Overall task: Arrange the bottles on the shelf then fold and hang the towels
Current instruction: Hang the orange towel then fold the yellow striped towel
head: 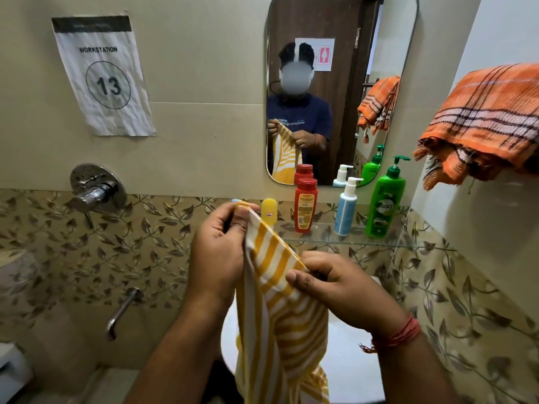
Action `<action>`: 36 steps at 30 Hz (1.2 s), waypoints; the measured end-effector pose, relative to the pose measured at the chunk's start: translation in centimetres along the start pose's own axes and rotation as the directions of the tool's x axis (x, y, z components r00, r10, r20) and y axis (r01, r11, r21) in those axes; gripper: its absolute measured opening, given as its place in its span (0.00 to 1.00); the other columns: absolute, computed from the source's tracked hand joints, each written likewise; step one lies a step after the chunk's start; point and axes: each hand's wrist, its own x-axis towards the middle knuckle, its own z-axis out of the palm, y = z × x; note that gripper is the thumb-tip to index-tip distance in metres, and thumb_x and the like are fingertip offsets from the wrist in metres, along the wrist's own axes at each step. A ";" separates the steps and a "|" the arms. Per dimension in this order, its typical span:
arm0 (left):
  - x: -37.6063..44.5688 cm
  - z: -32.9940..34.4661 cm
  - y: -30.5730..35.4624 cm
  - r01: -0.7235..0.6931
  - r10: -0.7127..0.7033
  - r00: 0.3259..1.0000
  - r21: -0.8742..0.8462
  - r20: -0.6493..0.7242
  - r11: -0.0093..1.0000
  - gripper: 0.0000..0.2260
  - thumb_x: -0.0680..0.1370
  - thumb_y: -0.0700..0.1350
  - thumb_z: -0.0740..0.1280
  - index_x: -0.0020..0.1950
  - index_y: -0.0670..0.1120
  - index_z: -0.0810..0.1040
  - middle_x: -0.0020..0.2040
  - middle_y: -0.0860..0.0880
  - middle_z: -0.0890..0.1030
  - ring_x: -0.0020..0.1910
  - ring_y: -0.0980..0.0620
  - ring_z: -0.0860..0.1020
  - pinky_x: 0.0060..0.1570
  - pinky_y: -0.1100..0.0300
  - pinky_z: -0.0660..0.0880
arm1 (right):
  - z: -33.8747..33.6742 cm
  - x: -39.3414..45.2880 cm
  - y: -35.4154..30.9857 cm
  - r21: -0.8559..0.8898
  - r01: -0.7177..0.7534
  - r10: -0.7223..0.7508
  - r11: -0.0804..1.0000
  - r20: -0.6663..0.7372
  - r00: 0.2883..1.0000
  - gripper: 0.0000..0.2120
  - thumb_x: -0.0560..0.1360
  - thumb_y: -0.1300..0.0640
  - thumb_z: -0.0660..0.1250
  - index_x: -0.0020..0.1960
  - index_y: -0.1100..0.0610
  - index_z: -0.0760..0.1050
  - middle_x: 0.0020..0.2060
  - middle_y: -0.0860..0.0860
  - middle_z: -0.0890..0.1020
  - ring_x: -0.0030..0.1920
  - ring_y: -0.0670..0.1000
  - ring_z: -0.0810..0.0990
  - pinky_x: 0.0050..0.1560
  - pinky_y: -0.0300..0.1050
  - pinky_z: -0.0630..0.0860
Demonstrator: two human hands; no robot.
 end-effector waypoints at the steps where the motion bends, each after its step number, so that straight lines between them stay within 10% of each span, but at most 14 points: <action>1: 0.4 -0.2 -0.1 -0.004 0.004 0.999 -0.003 -0.049 1.000 0.11 0.84 0.49 0.62 0.48 0.52 0.84 0.42 0.55 0.86 0.40 0.59 0.82 0.39 0.62 0.79 | -0.2 -0.2 0.3 -0.032 -0.004 0.005 0.999 0.044 0.999 0.25 0.75 0.35 0.59 0.40 0.55 0.80 0.38 0.50 0.75 0.43 0.51 0.75 0.46 0.54 0.74; 8: 2.5 -1.8 0.3 -0.046 0.042 0.975 -0.013 -0.218 0.999 0.11 0.84 0.48 0.62 0.47 0.52 0.82 0.36 0.58 0.84 0.36 0.62 0.81 0.35 0.66 0.76 | -0.3 -1.1 0.1 0.153 0.092 -0.085 0.984 -0.054 0.995 0.33 0.76 0.32 0.59 0.38 0.64 0.76 0.38 0.60 0.73 0.42 0.59 0.75 0.44 0.62 0.72; 15: 4.2 -3.8 0.1 -0.048 0.046 0.913 0.007 -0.405 0.999 0.13 0.84 0.51 0.62 0.44 0.55 0.83 0.41 0.56 0.82 0.42 0.55 0.78 0.44 0.56 0.76 | -0.6 -1.6 1.2 0.230 -0.035 -0.011 0.973 0.195 0.981 0.31 0.77 0.37 0.63 0.45 0.69 0.77 0.44 0.65 0.76 0.47 0.64 0.77 0.51 0.62 0.73; 21: 4.3 -4.7 0.2 -0.058 0.049 0.856 -0.001 -0.515 0.998 0.12 0.84 0.49 0.61 0.47 0.52 0.82 0.42 0.56 0.81 0.40 0.61 0.77 0.43 0.64 0.74 | -2.5 -1.9 2.2 0.042 -0.105 0.093 0.994 0.229 0.969 0.24 0.73 0.36 0.65 0.38 0.58 0.73 0.37 0.51 0.72 0.38 0.51 0.72 0.39 0.42 0.69; 26: 4.4 -4.9 0.0 -0.039 0.054 0.858 0.040 -0.511 0.998 0.10 0.84 0.50 0.60 0.51 0.53 0.81 0.47 0.57 0.81 0.48 0.58 0.79 0.48 0.64 0.73 | -1.7 -2.4 2.5 0.164 -0.124 0.149 0.979 -0.151 0.977 0.23 0.73 0.35 0.60 0.40 0.55 0.74 0.34 0.49 0.73 0.37 0.49 0.73 0.41 0.45 0.70; 29: 3.7 -4.2 0.5 -0.067 0.124 0.911 0.157 -0.393 0.985 0.08 0.84 0.49 0.61 0.59 0.54 0.79 0.53 0.57 0.81 0.53 0.58 0.78 0.50 0.66 0.73 | 0.0 -1.8 1.8 0.374 -0.114 0.244 0.920 -0.320 0.915 0.19 0.78 0.38 0.60 0.42 0.53 0.76 0.36 0.48 0.78 0.39 0.49 0.78 0.43 0.50 0.75; 33: 1.0 -2.2 0.7 -0.168 0.191 0.980 0.303 -0.048 0.938 0.11 0.81 0.56 0.62 0.61 0.55 0.76 0.50 0.58 0.79 0.44 0.63 0.78 0.38 0.72 0.73 | 0.9 -0.7 0.2 0.022 -0.027 0.032 0.999 -0.312 0.950 0.15 0.78 0.42 0.58 0.41 0.51 0.73 0.37 0.47 0.77 0.37 0.43 0.75 0.39 0.41 0.71; 36: -0.2 -1.4 0.5 -0.225 0.114 0.912 0.248 0.394 0.942 0.19 0.74 0.68 0.64 0.60 0.60 0.73 0.53 0.56 0.81 0.48 0.64 0.81 0.41 0.69 0.77 | 0.8 -0.3 -1.2 -0.142 0.029 -0.058 0.990 -0.209 0.976 0.09 0.79 0.48 0.57 0.44 0.47 0.74 0.39 0.41 0.78 0.42 0.40 0.75 0.38 0.31 0.68</action>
